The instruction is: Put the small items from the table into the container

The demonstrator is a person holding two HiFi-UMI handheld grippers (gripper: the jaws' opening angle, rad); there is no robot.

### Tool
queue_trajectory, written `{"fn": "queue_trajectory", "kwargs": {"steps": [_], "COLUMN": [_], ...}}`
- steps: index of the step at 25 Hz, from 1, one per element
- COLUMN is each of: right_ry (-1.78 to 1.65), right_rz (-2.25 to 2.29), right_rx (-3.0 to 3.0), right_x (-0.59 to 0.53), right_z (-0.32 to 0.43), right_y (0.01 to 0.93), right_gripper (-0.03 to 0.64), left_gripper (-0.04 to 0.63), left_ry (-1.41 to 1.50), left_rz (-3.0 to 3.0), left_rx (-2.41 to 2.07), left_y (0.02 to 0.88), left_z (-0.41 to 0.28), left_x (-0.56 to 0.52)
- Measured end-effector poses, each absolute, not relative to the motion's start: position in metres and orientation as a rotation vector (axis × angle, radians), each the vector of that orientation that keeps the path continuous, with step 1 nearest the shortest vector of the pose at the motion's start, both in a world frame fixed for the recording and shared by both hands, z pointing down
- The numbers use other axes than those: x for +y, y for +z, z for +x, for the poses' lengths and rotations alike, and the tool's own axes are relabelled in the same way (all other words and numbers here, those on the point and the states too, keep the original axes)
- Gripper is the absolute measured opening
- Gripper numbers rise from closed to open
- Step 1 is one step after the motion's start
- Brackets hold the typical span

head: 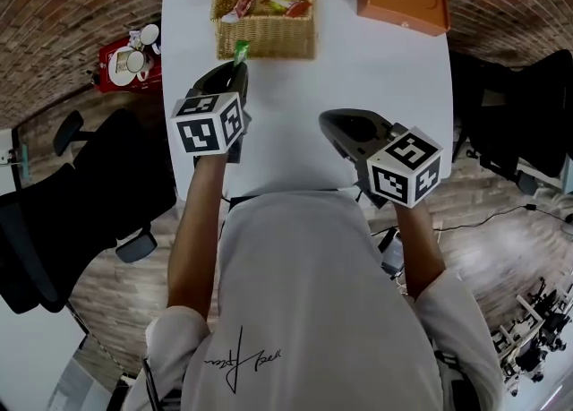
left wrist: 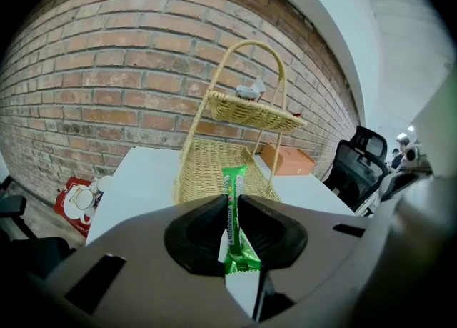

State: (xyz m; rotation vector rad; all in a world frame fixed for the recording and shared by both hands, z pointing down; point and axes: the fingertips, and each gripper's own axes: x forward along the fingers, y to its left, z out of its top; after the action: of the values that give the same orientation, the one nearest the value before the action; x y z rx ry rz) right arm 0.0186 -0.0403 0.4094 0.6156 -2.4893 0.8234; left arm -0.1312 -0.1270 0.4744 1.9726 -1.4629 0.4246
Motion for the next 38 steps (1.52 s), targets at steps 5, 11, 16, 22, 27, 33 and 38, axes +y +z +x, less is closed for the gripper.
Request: {"fn": "queue_trajectory", "kwargs": {"steps": [5, 11, 16, 22, 27, 33, 38], "right_ry": [0.850, 0.880, 0.918, 0.967, 0.987, 1.019, 1.040], "right_rz": [0.626, 0.625, 0.636, 0.636, 0.648, 0.670, 0.679], "right_rx": [-2.487, -2.465, -2.447, -2.416, -2.403, -2.381, -2.375], "right_x": [-0.044, -0.044, -0.044, -0.041, -0.044, -0.043, -0.043], "right_z": [0.013, 0.011, 0.010, 0.010, 0.010, 0.013, 0.013], "right_y": [0.412, 0.419, 0.425, 0.434, 0.438, 0.445, 0.447], "right_gripper": [0.021, 0.022, 0.021, 0.021, 0.021, 0.021, 0.021], "left_gripper": [0.061, 0.060, 0.060, 0.060, 0.060, 0.060, 0.060], "left_ry": [0.468, 0.483, 0.490, 0.497, 0.516, 0.548, 0.572], "left_rz": [1.989, 1.991, 2.002, 2.009, 2.006, 2.006, 1.991], "left_rx": [-1.445, -1.419, -1.393, -1.372, -1.356, -1.343, -1.333], "left_y": [0.480, 0.489, 0.494, 0.497, 0.505, 0.513, 0.521], "left_z": [-0.133, -0.129, -0.123, -0.118, -0.116, -0.114, -0.115], "left_x": [-0.139, -0.148, -0.159, -0.172, -0.180, -0.188, -0.190]}}
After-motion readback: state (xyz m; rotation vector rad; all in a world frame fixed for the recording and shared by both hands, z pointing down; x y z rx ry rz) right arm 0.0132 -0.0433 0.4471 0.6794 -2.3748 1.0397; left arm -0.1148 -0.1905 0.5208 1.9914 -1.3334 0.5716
